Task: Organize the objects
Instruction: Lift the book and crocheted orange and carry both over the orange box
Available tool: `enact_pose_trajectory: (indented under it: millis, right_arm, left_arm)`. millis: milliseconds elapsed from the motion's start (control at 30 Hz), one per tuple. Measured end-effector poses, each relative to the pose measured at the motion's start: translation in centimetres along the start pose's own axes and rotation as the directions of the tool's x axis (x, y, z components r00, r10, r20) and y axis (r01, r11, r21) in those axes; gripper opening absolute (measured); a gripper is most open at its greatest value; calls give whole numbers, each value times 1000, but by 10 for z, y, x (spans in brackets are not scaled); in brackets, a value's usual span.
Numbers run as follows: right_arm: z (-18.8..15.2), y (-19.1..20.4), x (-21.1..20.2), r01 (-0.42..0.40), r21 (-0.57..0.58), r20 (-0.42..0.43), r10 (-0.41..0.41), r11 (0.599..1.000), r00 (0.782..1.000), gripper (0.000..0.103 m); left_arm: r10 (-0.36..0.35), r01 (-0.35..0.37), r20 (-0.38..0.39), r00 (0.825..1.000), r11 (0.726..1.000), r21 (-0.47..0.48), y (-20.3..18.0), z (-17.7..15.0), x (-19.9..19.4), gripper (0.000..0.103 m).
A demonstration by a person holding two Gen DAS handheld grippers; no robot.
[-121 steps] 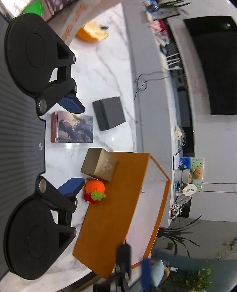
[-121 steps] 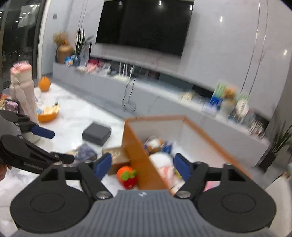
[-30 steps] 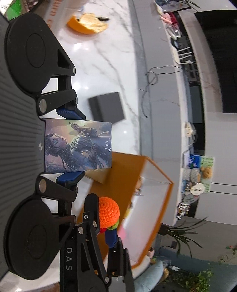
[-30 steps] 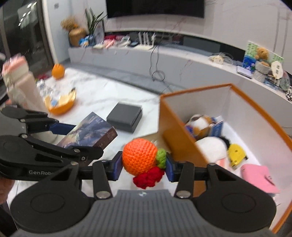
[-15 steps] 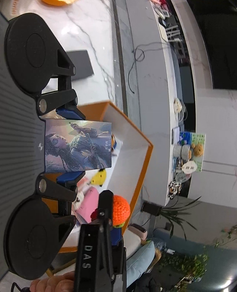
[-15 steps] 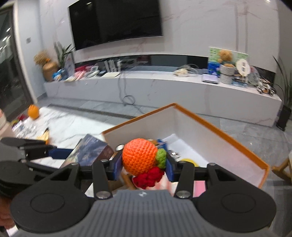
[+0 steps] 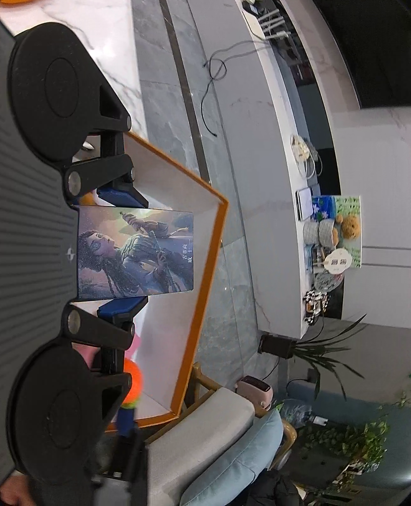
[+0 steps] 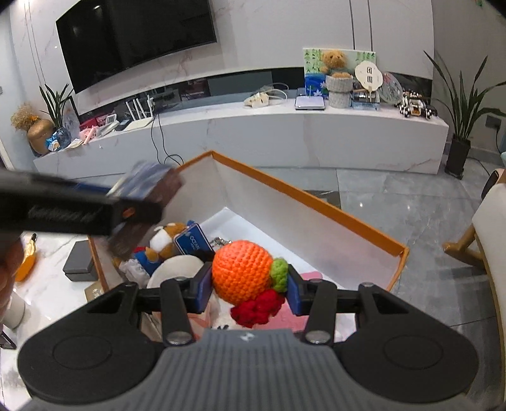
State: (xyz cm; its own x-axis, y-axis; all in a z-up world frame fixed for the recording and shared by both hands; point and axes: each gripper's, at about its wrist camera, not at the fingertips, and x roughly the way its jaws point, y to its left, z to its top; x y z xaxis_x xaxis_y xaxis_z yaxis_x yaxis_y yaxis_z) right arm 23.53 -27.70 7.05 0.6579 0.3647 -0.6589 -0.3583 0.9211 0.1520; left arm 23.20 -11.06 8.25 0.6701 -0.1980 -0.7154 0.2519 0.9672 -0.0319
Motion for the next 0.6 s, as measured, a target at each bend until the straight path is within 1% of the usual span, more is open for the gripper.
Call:
enact_pose_trajectory:
  millis: [167,233,367,433,467,600]
  right_arm:
    - [-3,5,11,-8,-5,-22,8,1000,1000,48]
    - [-3,5,15,-5,-5,-28,5,1000,1000,48]
    - [-4,5,23,0,7,-43,0,1000,999,49]
    - [-4,7,28,-1,8,-54,1,1000,999,49]
    - [-4,8,30,-3,4,-60,3,1000,998,49]
    - [-9,14,35,4,-27,-86,-6,1000,996,49]
  left_arm:
    - [13,-12,-40,999,1000,21,-11,9,31,66]
    - [16,-15,-60,998,1000,6,-10,11,44,66]
    - [5,-16,-102,995,994,-109,3,16,72,67]
    - [10,-27,-113,994,988,-151,8,17,82,67]
    - [20,-38,-117,993,987,-156,9,17,86,67]
    - [54,-70,-130,990,990,-123,7,18,95,67]
